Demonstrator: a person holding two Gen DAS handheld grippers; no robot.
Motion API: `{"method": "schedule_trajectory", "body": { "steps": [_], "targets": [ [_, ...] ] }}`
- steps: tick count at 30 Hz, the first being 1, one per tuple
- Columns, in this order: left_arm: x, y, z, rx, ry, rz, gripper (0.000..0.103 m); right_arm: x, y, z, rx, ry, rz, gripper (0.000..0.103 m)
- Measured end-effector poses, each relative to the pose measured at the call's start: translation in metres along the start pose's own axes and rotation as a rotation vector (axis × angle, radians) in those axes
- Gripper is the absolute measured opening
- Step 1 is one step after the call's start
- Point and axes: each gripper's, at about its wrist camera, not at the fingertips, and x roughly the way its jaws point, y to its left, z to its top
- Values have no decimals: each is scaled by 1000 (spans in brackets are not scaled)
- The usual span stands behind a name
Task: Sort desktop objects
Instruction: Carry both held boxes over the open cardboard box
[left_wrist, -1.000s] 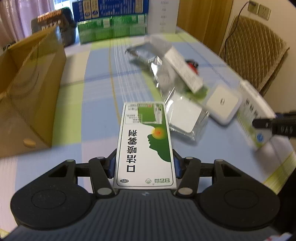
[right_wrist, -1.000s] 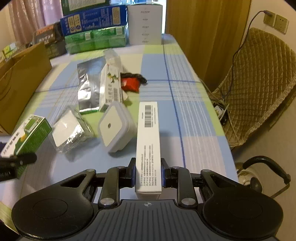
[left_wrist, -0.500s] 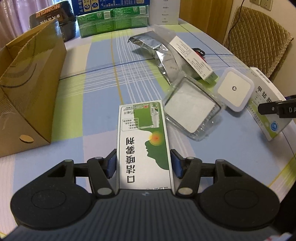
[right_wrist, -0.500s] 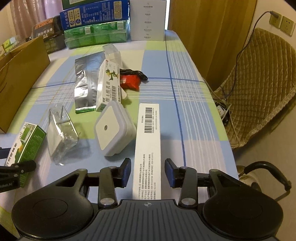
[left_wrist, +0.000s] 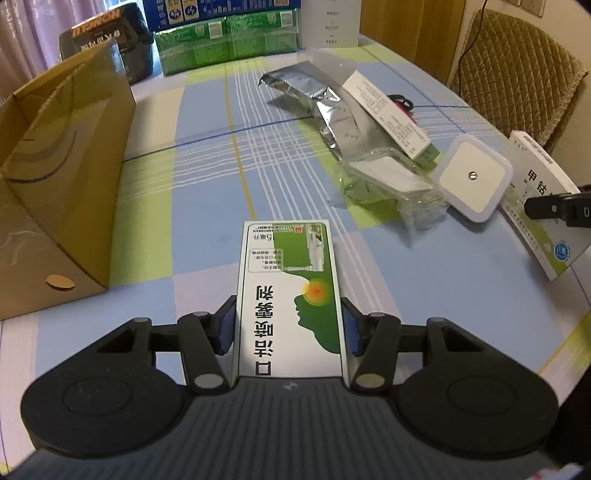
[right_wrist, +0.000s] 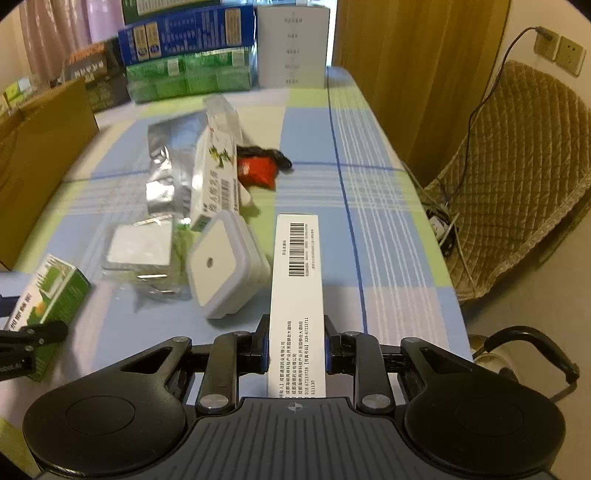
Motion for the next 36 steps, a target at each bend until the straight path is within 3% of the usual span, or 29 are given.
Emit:
{"method": "schedule_trajectory", "body": {
  "steps": [15, 36],
  "targets": [
    [-75, 0, 10, -34, -113, -38, 50, -84, 38, 11, -19, -130, 70, 22],
    [-167, 69, 2, -117, -232, 64, 50, -122, 142, 29, -139, -199, 210, 22]
  ]
}}
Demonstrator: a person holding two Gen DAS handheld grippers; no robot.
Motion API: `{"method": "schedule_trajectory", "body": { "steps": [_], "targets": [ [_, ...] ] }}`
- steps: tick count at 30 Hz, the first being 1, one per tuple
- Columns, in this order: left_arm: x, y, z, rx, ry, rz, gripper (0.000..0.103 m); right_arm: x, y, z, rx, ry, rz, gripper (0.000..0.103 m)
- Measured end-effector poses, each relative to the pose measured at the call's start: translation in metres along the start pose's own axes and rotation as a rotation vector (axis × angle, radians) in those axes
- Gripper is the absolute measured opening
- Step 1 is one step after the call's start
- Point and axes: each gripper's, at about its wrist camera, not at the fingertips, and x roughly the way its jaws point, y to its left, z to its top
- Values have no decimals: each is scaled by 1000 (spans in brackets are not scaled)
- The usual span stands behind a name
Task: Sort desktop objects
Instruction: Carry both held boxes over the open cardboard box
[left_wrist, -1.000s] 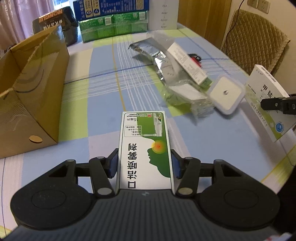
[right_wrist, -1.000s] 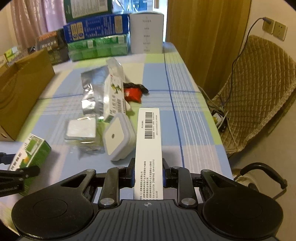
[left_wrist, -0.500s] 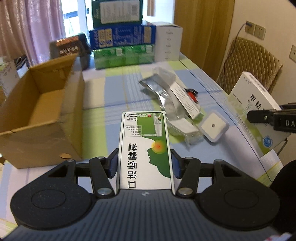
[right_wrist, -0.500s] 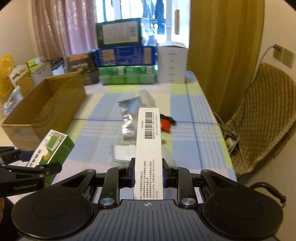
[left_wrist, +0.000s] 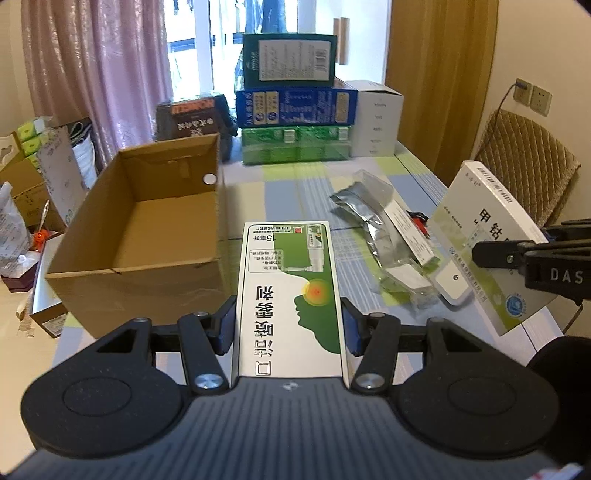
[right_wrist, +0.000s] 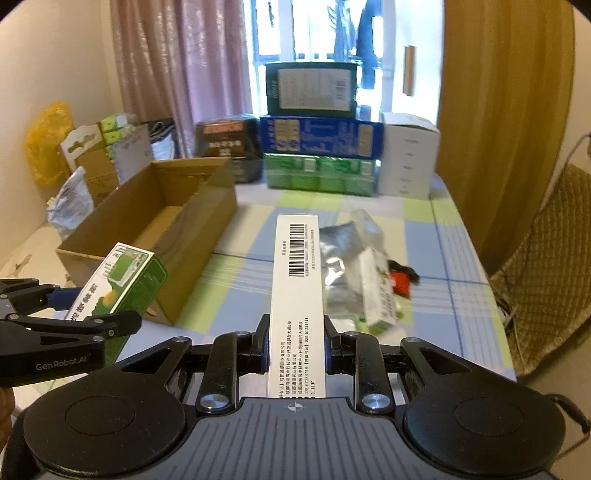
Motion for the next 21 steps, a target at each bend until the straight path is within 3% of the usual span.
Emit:
{"method": "schedule_trajectory", "body": {
  "steps": [13, 21],
  "targets": [
    [-13, 58, 12, -24, -21, 67, 50, 35, 57, 35, -90, -5, 71, 22],
    [-10, 121, 39, -47, -39, 140, 50, 78, 106, 82, -108, -3, 197, 22]
  ]
}}
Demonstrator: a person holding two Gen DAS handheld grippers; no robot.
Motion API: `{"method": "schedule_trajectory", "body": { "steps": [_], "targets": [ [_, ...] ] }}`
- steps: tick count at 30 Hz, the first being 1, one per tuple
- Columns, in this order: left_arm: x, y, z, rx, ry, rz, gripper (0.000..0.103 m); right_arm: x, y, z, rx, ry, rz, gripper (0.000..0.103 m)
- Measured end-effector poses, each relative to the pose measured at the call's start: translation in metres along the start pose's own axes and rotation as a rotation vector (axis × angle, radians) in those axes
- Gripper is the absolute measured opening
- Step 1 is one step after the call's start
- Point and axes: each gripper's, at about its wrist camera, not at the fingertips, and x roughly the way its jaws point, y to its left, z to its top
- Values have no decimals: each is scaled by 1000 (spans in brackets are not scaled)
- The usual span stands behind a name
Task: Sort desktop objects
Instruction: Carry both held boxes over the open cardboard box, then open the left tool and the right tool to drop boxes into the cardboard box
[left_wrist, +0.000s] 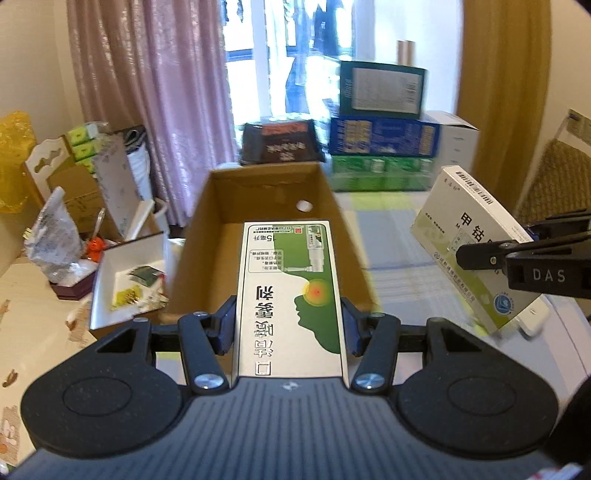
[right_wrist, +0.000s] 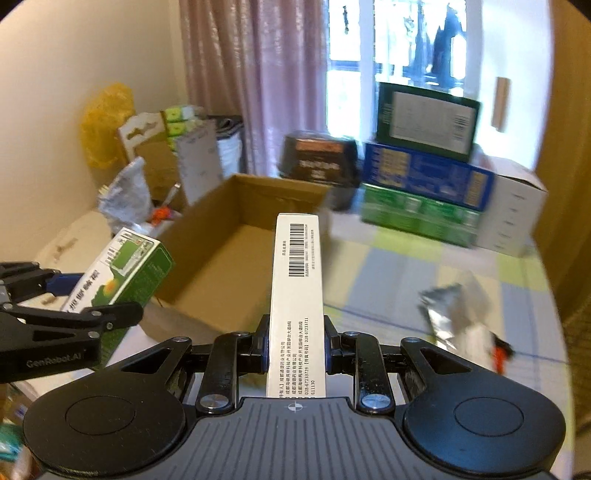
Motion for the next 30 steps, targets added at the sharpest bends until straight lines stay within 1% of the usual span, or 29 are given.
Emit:
{"method": "schedule_trajectory", "body": {
  "steps": [5, 9, 13, 17, 19, 20, 22, 26, 28, 29, 30],
  "targets": [
    [26, 36, 30, 10, -5, 47, 50, 44, 18, 39, 12, 1, 73, 22],
    [60, 53, 44, 1, 17, 31, 50, 90, 14, 52, 70, 42, 109, 22],
    [100, 60, 40, -1, 56, 12, 51, 130, 6, 52, 124, 84, 140, 22],
    [131, 63, 33, -1, 86, 3, 51, 150, 5, 53, 136, 103, 144, 22],
    [141, 65, 29, -13, 99, 3, 51, 157, 7, 50, 121, 115, 141, 22],
    [145, 66, 28, -18, 106, 9, 52, 161, 7, 47, 119, 118, 141, 22],
    [148, 68, 26, -22, 108, 9, 57, 166, 6, 43, 123, 127, 142, 22],
    [140, 72, 26, -32, 81, 27, 57, 172, 8, 38, 117, 143, 147, 22],
    [131, 74, 26, -49, 66, 40, 57, 172, 10, 38, 113, 127, 149, 23],
    [127, 75, 25, -54, 58, 40, 58, 170, 11, 39, 113, 111, 150, 29],
    [120, 75, 25, -61, 52, 42, 58, 167, 11, 41, 115, 100, 148, 37]
  ]
}}
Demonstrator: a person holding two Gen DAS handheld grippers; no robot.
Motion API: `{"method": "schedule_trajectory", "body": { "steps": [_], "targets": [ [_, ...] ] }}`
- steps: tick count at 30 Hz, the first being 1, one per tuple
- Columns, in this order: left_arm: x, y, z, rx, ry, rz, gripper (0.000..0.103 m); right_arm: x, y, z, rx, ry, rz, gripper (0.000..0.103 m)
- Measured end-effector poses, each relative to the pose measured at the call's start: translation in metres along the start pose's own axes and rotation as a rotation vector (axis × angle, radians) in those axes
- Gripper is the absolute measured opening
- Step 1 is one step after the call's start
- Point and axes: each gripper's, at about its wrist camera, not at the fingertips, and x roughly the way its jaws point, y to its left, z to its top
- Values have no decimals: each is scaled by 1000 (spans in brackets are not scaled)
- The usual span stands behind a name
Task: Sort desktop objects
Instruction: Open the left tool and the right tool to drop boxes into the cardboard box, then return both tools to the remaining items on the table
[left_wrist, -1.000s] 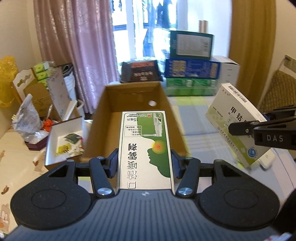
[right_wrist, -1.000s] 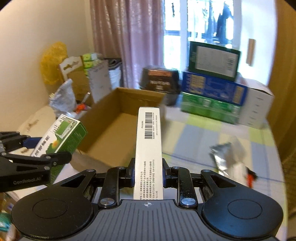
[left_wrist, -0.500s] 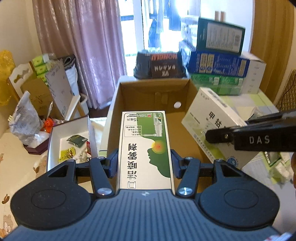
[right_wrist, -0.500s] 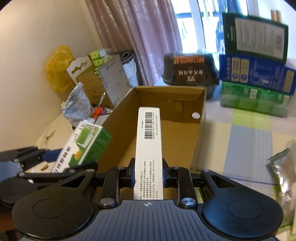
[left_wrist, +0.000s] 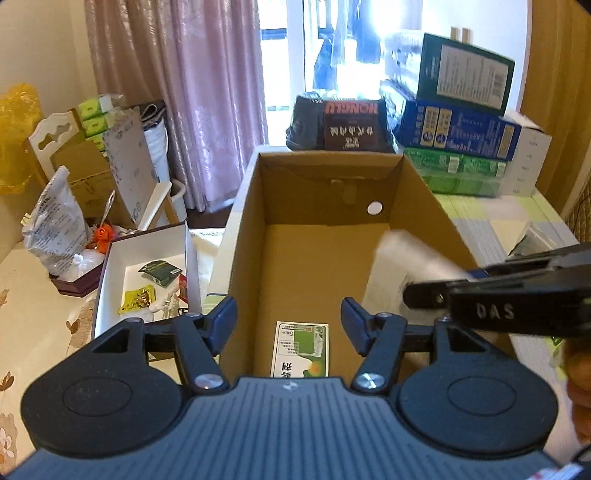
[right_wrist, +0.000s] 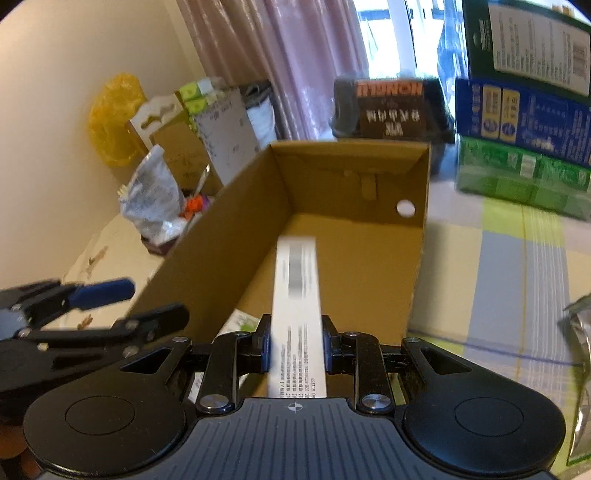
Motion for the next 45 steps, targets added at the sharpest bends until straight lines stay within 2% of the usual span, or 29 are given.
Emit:
{"method": "schedule_trajectory", "body": {
  "steps": [1, 2, 6, 15, 24, 32, 38, 45],
  "targets": [
    [-5, 0, 0, -4, -3, 2, 58, -5, 1, 1, -3, -11, -4, 56],
    [-11, 0, -2, -5, -7, 4, 58, -9, 3, 2, -15, -21, -13, 64],
    [-38, -8, -6, -7, -40, 4, 70, -36, 7, -4, -64, -57, -58, 64],
    [-99, -44, -19, -3, -87, -42, 75, -116, -10, -48, -71, -112, -163, 72],
    [-136, -106, -38, 35, -103, -128, 89, -184, -54, -105, -20, -119, -266, 85],
    [-134, -171, -61, 104, -72, -204, 93, -231, -119, -159, 65, -100, -367, 88],
    [-117, -211, -85, 126, -38, -303, 93, -259, -166, -211, 99, -97, -436, 88],
    [-83, -254, -100, 189, 16, -325, 93, -259, -191, -231, 102, -85, -442, 88]
  ]
}}
